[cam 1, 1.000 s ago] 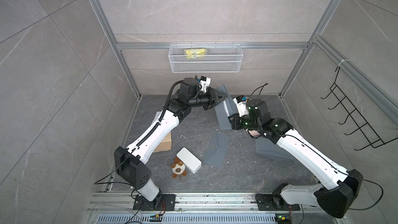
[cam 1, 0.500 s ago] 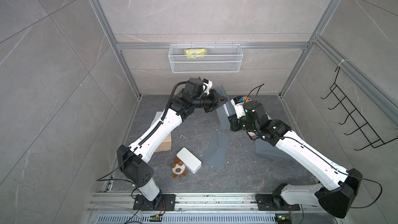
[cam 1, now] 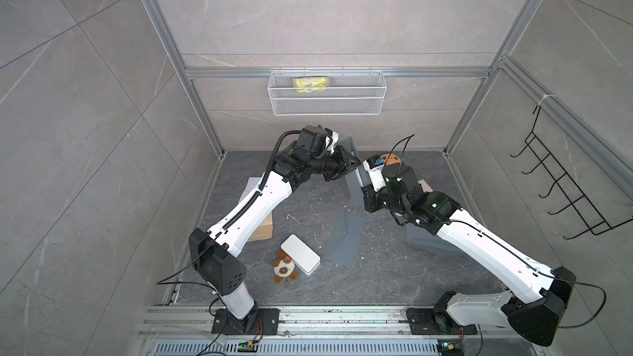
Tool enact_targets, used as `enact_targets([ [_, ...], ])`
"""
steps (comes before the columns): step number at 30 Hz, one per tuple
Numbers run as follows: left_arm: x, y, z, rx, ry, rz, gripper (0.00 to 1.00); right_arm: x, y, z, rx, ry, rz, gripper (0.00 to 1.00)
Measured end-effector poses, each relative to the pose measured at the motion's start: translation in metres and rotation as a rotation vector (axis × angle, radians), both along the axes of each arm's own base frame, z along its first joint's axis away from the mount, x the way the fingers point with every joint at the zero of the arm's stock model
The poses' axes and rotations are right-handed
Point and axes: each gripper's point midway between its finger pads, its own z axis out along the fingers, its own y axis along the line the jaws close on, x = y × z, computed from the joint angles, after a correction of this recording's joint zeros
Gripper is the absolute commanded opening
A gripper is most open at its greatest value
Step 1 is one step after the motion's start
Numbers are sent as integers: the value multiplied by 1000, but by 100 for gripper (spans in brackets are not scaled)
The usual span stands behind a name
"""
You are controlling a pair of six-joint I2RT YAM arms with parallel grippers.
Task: Take the letter paper out of the envelope
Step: Take out the letter paper from the envelope.
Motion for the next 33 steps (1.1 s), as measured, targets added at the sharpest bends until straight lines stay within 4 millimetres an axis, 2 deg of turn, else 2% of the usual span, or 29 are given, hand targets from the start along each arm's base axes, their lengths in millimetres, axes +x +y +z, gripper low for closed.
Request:
enact_targets([
  [13,-2,13,1,131,-16,28,26,-6,5,4,-23,-18,1,0],
  [27,-6,27,-14,274,13,52,29,-12,5,6,-178,-113,-50,0],
  [33,-7,32,-15,308,13,58,28,-14,10,7,-208,-134,-44,0],
])
